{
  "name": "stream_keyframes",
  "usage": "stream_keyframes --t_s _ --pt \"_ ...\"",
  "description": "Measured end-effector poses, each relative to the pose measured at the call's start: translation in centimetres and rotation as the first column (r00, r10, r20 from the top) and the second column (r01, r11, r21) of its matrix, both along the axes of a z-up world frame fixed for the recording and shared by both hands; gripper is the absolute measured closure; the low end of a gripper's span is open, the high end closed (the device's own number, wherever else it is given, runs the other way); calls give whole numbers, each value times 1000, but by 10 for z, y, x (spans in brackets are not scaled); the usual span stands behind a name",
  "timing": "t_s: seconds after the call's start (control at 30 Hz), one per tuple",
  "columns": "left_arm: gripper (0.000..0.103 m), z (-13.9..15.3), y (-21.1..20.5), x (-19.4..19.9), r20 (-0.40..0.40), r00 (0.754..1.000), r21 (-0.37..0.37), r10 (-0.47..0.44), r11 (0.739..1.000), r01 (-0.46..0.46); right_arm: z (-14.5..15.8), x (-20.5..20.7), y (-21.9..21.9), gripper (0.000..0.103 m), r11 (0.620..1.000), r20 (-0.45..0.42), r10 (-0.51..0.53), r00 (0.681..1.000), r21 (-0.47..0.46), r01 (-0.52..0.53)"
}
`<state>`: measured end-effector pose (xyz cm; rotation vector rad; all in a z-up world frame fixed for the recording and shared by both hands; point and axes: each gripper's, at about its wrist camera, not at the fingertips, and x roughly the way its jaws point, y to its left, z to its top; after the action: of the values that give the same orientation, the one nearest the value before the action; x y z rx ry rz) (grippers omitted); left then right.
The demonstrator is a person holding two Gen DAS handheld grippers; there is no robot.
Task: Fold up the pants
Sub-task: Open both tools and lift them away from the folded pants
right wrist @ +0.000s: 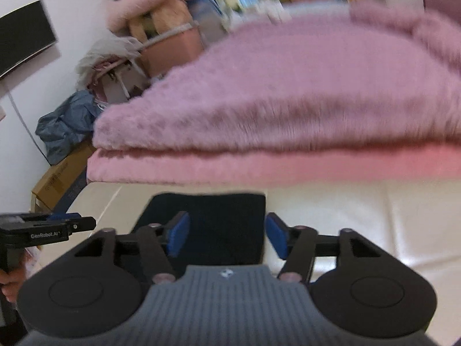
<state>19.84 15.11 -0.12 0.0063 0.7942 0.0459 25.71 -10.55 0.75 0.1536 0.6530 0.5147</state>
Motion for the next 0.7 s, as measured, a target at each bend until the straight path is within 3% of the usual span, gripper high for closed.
stream_keyframes --t_s 0.17,0.27,0.4,0.57,0.7 --pt "27 19 -20 -45 94 996 45 -3 999 -1 27 -58 -2 25 999 133 -13 991 -49 20" --pt "22 21 -33 -68 113 994 83 0 996 -9 31 -93 -4 22 996 192 -24 981 -82 41" --pt "21 17 -48 -99 138 990 93 17 995 -30 24 -134 -5 21 992 204 -48 978 -108 71" --pt "21 1 -59 -126 101 992 63 76 995 -82 4 -175 -4 21 984 215 -28 976 -165 64" --pt "21 -12 -66 -140 48 996 46 76 996 -78 -13 -191 -8 21 983 165 -22 986 -176 52"
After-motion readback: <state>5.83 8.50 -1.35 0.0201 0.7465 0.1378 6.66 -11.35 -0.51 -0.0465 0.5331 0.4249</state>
